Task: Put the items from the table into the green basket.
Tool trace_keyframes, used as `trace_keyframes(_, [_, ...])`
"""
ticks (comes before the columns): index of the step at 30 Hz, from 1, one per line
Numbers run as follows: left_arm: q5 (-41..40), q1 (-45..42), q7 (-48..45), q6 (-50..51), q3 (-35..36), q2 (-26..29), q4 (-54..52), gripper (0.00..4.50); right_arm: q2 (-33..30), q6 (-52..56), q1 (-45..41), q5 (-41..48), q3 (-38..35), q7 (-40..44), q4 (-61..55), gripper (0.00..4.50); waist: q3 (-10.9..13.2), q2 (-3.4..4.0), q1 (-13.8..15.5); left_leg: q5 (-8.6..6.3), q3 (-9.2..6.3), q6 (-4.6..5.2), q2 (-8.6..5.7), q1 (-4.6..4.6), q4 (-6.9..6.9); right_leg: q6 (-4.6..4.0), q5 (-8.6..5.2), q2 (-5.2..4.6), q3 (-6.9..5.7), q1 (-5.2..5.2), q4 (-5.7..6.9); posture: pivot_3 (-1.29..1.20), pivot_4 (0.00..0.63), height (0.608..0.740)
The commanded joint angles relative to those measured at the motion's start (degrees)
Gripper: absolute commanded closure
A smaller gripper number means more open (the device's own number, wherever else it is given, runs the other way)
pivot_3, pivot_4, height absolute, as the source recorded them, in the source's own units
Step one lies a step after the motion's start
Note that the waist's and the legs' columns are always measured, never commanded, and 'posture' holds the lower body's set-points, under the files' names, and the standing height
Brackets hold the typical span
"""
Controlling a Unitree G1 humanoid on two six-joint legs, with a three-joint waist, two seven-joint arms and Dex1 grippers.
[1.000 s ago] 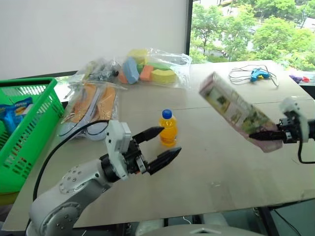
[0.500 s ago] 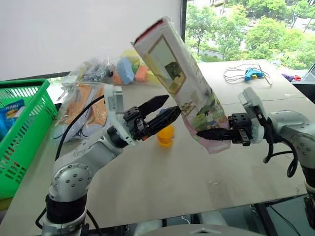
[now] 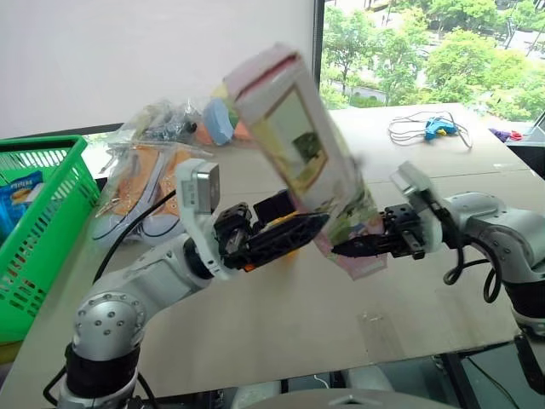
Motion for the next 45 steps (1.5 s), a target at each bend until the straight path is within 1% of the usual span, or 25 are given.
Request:
trace_keyframes(1, [-3.12, -2.23, -1.41, -0.66, -0.12, 0.81, -2.32, 0.00, -0.89, 1.64, -1.42, -0.25, 0.51, 0.02, -0.28, 4.11, 0.00, 0.00, 0.00, 0.00, 0.00, 0.00, 0.00, 0.00, 0.00, 0.00, 0.00, 0.00, -0.02, 0.00, 0.00, 0.07, 0.000, 0.740])
trace_keyframes(3, [-2.62, -2.60, -1.74, -0.62, -0.30, 1.09, -1.95, 0.00, -1.06, 2.75, -1.88, -0.07, 0.52, -0.54, 0.25, 4.11, 0.00, -0.01, -0.02, 0.00, 0.01, 0.00, -0.01, 0.00, 0.00, 0.00, 0.00, 0.01, -0.02, 0.00, 0.00, 0.07, 0.000, 0.740])
trace_keyframes(7, [1.30, -3.35, -1.48, -1.01, -0.76, 1.07, -0.89, 0.00, -1.79, 3.23, -2.45, -1.09, 0.87, -0.84, -0.45, 4.11, 0.00, -0.01, 0.00, 0.00, 0.03, 0.00, -0.02, 0.00, 0.00, -0.01, -0.01, 0.01, 0.00, 0.00, 0.00, 0.07, 0.000, 0.740])
trace_keyframes(8, [2.50, -3.23, -1.95, -1.02, -0.91, 0.98, -0.54, 0.41, -1.49, 3.75, -2.88, -0.64, 0.51, -1.63, -1.25, 4.12, 0.00, -0.01, 0.01, 0.00, 0.04, 0.00, -0.02, 0.00, 0.00, -0.01, -0.01, 0.01, 0.00, 0.00, 0.00, 0.07, 0.000, 0.740])
trace_keyframes(9, [2.67, -3.07, -2.16, -1.07, -0.93, 0.77, -0.52, 0.53, -1.23, 3.86, -3.21, -0.36, 0.21, -2.17, -1.90, 4.12, 0.00, 0.00, -0.01, 0.00, 0.06, 0.00, -0.03, 0.00, 0.00, -0.02, -0.01, 0.01, -0.01, 0.00, 0.00, 0.07, 0.000, 0.740])
trace_keyframes(11, [4.57, -2.81, -0.66, -2.38, -0.39, -0.33, -0.75, 1.27, 1.18, 3.38, -4.33, -0.43, -0.45, -4.89, -1.56, 4.12, 0.00, -0.01, -0.09, 0.00, 0.06, 0.00, -0.02, 0.00, 0.00, -0.02, -0.01, 0.01, -0.01, 0.00, 0.00, 0.08, 0.000, 0.740])
trace_keyframes(12, [4.84, -2.73, 0.14, -2.97, 0.04, -0.75, -0.75, 1.71, 1.52, 3.38, -4.45, -0.01, -0.45, -4.48, -1.56, 3.07, 0.00, -0.01, -0.10, 0.00, 0.05, 0.00, -0.02, 0.00, 0.00, -0.02, -0.01, 0.04, 0.00, 0.00, 0.00, 0.08, 0.000, 0.740])
trace_keyframes(13, [4.92, -2.62, 0.65, -3.39, 0.45, -0.90, -0.74, 2.23, 1.50, 3.35, -4.46, 0.17, -0.33, -3.99, -1.76, 2.67, 0.01, -0.01, -0.01, 0.00, 0.04, 0.00, -0.01, 0.01, 0.00, -0.02, 0.00, 0.06, 0.02, 0.00, 0.00, 0.08, 0.000, 0.740])
trace_keyframes(14, [5.04, -2.39, 1.00, -3.72, 1.11, -0.79, -0.75, 2.62, 1.80, 2.80, -4.43, -0.41, -0.20, -4.39, -1.94, 2.20, 0.01, -0.02, 0.05, 0.00, 0.03, 0.00, -0.01, 0.00, 0.00, -0.02, 0.00, 0.05, -0.02, 0.00, 0.00, 0.09, 0.000, 0.740])
trace_keyframes(15, [5.38, -2.10, 1.48, -4.20, 2.00, -0.71, -0.67, 2.87, 2.34, 1.77, -4.38, -1.41, -0.16, -5.27, -1.91, 1.81, 0.00, -0.03, 0.09, 0.00, 0.02, -0.01, 0.00, -0.02, 0.00, 0.00, 0.01, 0.04, -0.05, 0.00, 0.00, 0.09, 0.000, 0.740])
trace_keyframes(16, [5.51, -1.92, 2.51, -4.93, 3.25, -0.71, -0.27, 2.87, 2.97, -0.42, -4.36, -3.36, -0.12, -6.53, -1.78, 1.59, 0.01, -0.03, 0.11, 0.00, 0.02, 0.00, 0.00, -0.02, 0.00, 0.00, 0.01, 0.03, -0.05, 0.00, 0.00, 0.09, 0.000, 0.740])
trace_keyframes(18, [5.50, -1.55, 3.92, -6.00, 5.89, -0.19, 0.56, 2.87, 4.35, -3.01, -4.67, -5.34, -0.62, -8.49, -1.12, 0.67, 0.01, -0.03, 0.09, 0.00, -0.01, 0.00, -0.01, -0.04, 0.00, 0.01, 0.01, 0.00, -0.06, -0.01, 0.00, 0.10, 0.000, 0.740])
trace_keyframes(22, [7.31, 0.09, 6.99, -8.84, 16.58, 2.94, 5.15, 2.87, 5.87, -4.96, -7.21, -6.18, -1.34, -9.39, -0.01, 0.67, 0.01, -0.02, 0.06, 0.00, -0.05, 0.00, 0.00, -0.10, 0.00, 0.01, 0.02, 0.00, 0.01, -0.13, 0.02, 0.12, 0.000, 0.740])
trace_keyframes(24, [10.24, 0.69, 7.91, -10.20, 21.70, 5.06, 7.70, 2.87, 7.26, -5.82, -8.69, -6.77, -1.56, -10.95, 0.33, 0.67, 0.02, -0.03, 0.01, 0.00, -0.07, 0.00, 0.02, -0.11, 0.00, 0.01, 0.02, 0.01, -0.01, -0.16, 0.03, 0.14, 0.000, 0.740])
trace_keyframes(27, [19.63, -0.74, 12.60, -14.77, 31.15, 8.83, 15.63, 2.87, 10.21, -6.91, -11.65, -6.29, -2.01, -12.84, -0.54, 0.67, 0.02, -0.03, 0.25, 0.00, -0.13, -0.01, 0.05, -0.21, -0.02, 0.01, 0.03, 0.06, -0.11, -0.27, 0.07, 0.16, 0.000, 0.740])
trace_keyframes(29, [29.03, -1.51, 14.25, -18.51, 35.76, 12.53, 21.71, 2.87, 12.45, -6.61, -13.53, -4.90, -2.46, -14.39, -1.51, 0.67, 0.02, -0.03, 0.49, 0.01, -0.21, -0.01, 0.05, -0.31, -0.02, 0.01, 0.07, 0.06, -0.18, -0.37, 0.09, 0.17, 0.000, 0.740])
trace_keyframes(30, [32.78, -1.88, 14.65, -20.30, 37.77, 14.24, 25.11, 2.87, 13.48, -6.84, -14.18, -4.89, -2.46, -15.20, -1.74, 0.67, 0.01, -0.04, 0.66, 0.01, -0.25, -0.02, 0.05, -0.41, -0.02, -0.05, 0.13, 0.04, -0.25, -0.44, 0.08, 0.18, 0.000, 0.740])
trace_keyframes(31, [38.26, -1.96, 14.42, -22.95, 39.23, 16.81, 28.95, 2.87, 14.50, -7.97, -14.80, -5.54, -2.09, -15.63, -1.83, 0.67, 0.01, -0.05, 0.85, 0.01, -0.29, -0.02, 0.05, -0.48, -0.03, -0.14, 0.19, 0.01, -0.30, -0.47, 0.05, 0.19, 0.000, 0.740])
trace_keyframes(33, [45.67, -1.53, 11.97, -26.90, 40.16, 20.31, 34.17, 2.87, 15.91, -9.57, -15.57, -7.31, -1.24, -16.72, -1.74, 0.67, -0.01, -0.10, 1.50, 0.00, -0.31, -0.03, 0.02, -0.61, -0.06, -0.16, 0.20, -0.02, -0.34, -0.59, 0.01, 0.20, 0.000, 0.740])
trace_keyframes(36, [51.33, -2.54, 8.38, -29.96, 40.91, 24.12, 44.43, 2.87, 19.18, -10.21, -18.60, -12.39, 0.12, -23.43, 1.20, 0.67, -0.06, -0.18, 2.69, 0.00, -0.17, -0.07, -0.05, -0.67, -0.25, -0.17, 0.20, -0.24, -0.43, -0.62, -0.15, 0.19, 0.000, 0.740])
trace_keyframes(39, [55.48, -3.87, 3.72, -33.33, 40.49, 26.29, 51.54, 2.87, 20.76, -10.11, -21.27, -15.60, 1.79, -25.35, 3.22, 0.67, -0.17, -0.35, 3.64, -0.01, -0.12, -0.15, -0.07, -0.78, -0.30, -0.22, 0.17, -0.34, -0.52, -0.72, -0.19, 0.17, 0.000, 0.740])
trace_keyframes(40, [57.03, -4.59, 1.72, -35.03, 40.04, 27.41, 55.11, 2.87, 22.31, -7.18, -24.15, -15.35, 1.71, -27.24, 5.55, 0.67, -0.19, -0.38, 3.74, -0.02, -0.15, -0.17, -0.07, -0.80, -0.32, -0.23, 0.17, -0.39, -0.58, -0.73, -0.20, 0.16, 0.000, 0.740])
trace_keyframes(42, [59.58, -7.01, -0.73, -37.58, 38.86, 29.11, 61.94, 2.87, 25.63, -5.58, -29.84, -16.39, 1.82, -29.26, 11.85, 0.67, -0.24, -0.49, 3.47, -0.04, -0.15, -0.28, -0.04, -0.82, -0.32, -0.29, 0.16, -0.68, -0.59, -0.81, -0.16, 0.15, 0.000, 0.740])
trace_keyframes(44, [61.69, -9.69, -3.27, -39.93, 37.37, 30.47, 68.09, 2.87, 27.57, -6.66, -33.17, -17.67, 2.58, -28.45, 16.40, 0.67, -0.35, -0.66, 3.11, 0.04, -0.23, -0.42, -0.05, -0.91, -0.37, -0.37, 0.24, -0.68, -0.61, -0.95, -0.12, 0.14, 0.000, 0.740])
trace_keyframes(45, [62.99, -11.13, -4.20, -41.17, 36.46, 31.40, 71.82, 2.87, 27.97, -8.01, -34.21, -18.89, 3.49, -27.43, 18.41, 0.67, -0.49, -0.86, 3.00, 0.07, -0.22, -0.46, -0.04, -0.93, -0.40, -0.40, 0.27, -0.65, -0.68, -0.95, -0.12, 0.14, 0.000, 0.740])
